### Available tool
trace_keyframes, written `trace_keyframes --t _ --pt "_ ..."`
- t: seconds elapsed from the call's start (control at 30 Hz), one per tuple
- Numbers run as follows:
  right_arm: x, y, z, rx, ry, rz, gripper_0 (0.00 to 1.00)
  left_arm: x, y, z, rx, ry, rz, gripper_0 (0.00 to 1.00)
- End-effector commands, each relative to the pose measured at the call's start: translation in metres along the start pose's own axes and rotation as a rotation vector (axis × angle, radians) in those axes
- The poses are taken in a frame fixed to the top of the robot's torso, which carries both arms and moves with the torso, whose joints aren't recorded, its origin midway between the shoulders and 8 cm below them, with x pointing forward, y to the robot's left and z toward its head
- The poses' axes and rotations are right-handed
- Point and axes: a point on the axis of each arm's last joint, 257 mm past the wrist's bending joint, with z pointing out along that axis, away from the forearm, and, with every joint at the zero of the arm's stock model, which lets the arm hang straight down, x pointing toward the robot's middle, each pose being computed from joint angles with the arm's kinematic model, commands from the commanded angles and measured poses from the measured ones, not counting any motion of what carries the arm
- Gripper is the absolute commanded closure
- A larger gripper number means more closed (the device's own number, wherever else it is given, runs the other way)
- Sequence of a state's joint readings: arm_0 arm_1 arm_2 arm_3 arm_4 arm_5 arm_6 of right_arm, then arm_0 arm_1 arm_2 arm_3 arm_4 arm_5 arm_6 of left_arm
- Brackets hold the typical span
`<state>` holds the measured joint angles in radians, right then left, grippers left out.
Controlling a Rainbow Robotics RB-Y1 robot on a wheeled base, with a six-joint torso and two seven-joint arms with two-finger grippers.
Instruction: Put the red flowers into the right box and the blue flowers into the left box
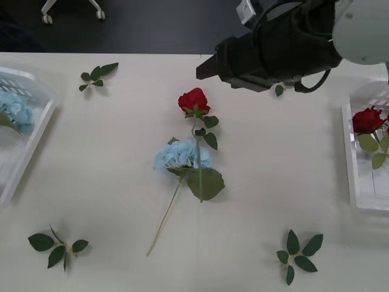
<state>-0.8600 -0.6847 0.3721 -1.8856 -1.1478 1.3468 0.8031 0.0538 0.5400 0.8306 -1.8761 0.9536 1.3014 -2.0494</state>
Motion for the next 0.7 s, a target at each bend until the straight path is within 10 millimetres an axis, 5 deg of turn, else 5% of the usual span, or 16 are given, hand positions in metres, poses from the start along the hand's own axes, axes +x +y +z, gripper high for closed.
trace_keyframes --t 0.03,0.33,0.7 --pt "-0.006 0.016 0.016 0.020 -0.019 0.052 0.15 -0.006 0.026 -0.006 -0.091 -0.012 -0.052 1.00" --pt "0.010 -0.001 0.065 0.146 -0.016 0.129 0.16 0.008 0.054 0.014 -0.189 -0.008 -0.082 1.00" --pt "0.014 -0.028 0.102 0.270 -0.040 0.146 0.15 0.033 0.060 0.067 -0.208 0.037 -0.121 1.00"
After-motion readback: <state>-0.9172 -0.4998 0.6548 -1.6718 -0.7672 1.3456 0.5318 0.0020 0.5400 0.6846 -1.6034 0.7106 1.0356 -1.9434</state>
